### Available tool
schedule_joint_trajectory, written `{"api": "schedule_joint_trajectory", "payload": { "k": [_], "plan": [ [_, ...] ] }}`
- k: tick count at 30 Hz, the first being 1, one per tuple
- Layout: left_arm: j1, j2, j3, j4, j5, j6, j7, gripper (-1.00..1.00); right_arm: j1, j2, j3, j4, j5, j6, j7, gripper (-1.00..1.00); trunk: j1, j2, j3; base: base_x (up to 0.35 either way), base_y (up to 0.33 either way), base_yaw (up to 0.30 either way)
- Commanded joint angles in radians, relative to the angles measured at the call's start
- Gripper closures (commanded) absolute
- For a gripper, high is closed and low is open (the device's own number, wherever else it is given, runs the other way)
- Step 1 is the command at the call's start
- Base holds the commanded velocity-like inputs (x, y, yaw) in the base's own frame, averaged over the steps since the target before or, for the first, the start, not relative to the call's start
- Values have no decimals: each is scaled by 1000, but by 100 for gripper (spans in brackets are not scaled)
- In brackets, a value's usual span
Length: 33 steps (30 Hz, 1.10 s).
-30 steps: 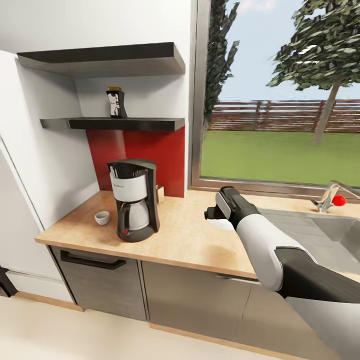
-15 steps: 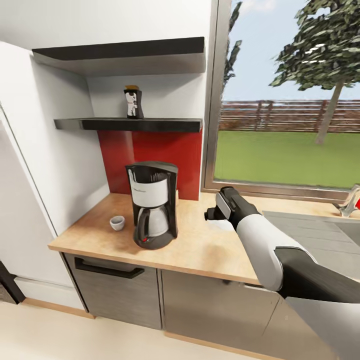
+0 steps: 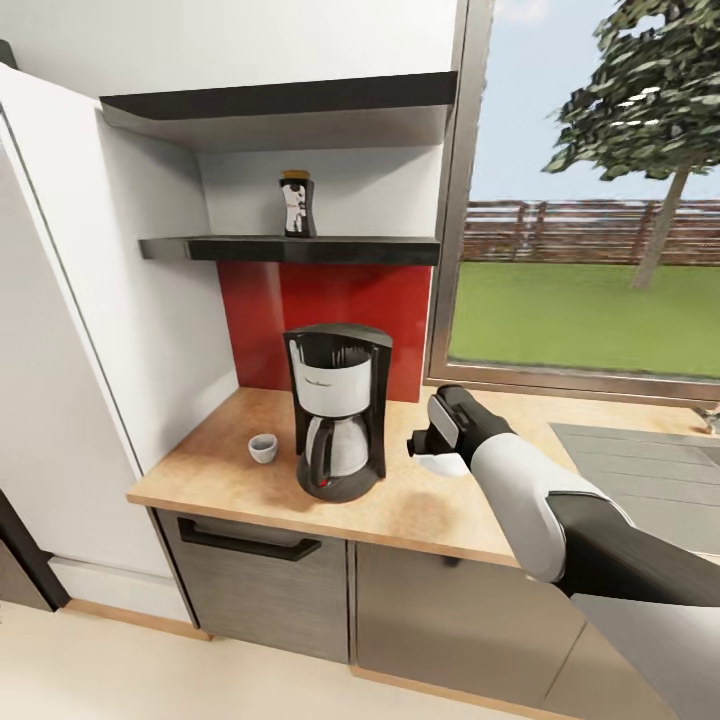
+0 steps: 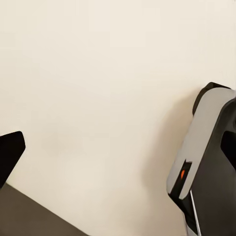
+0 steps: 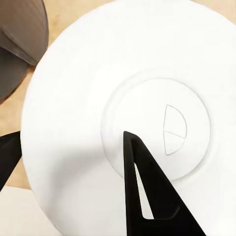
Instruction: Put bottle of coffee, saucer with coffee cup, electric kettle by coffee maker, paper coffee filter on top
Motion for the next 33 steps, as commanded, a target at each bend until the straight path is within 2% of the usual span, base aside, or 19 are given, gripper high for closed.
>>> {"api": "schedule_joint_trajectory", "payload": {
  "k": [1,17,21,33],
  "plan": [
    [0,0,3,-1,7,-3,-7,-100,-1,1,-8,-1,3,3,-5,100,1,-2,-2,0,25,0],
    [0,0,3,-2,7,-9,-7,-100,-1,1,-8,54,4,-23,-26,100,1,-2,-2,0,3,0],
    [0,0,3,-2,7,-10,-7,-100,-1,1,-8,58,4,-26,-51,100,1,-2,-2,0,27,0],
    [0,1,3,-2,7,-9,-7,-100,-1,1,-9,58,4,-30,-69,100,1,-2,-2,0,243,0]
  ]
}}
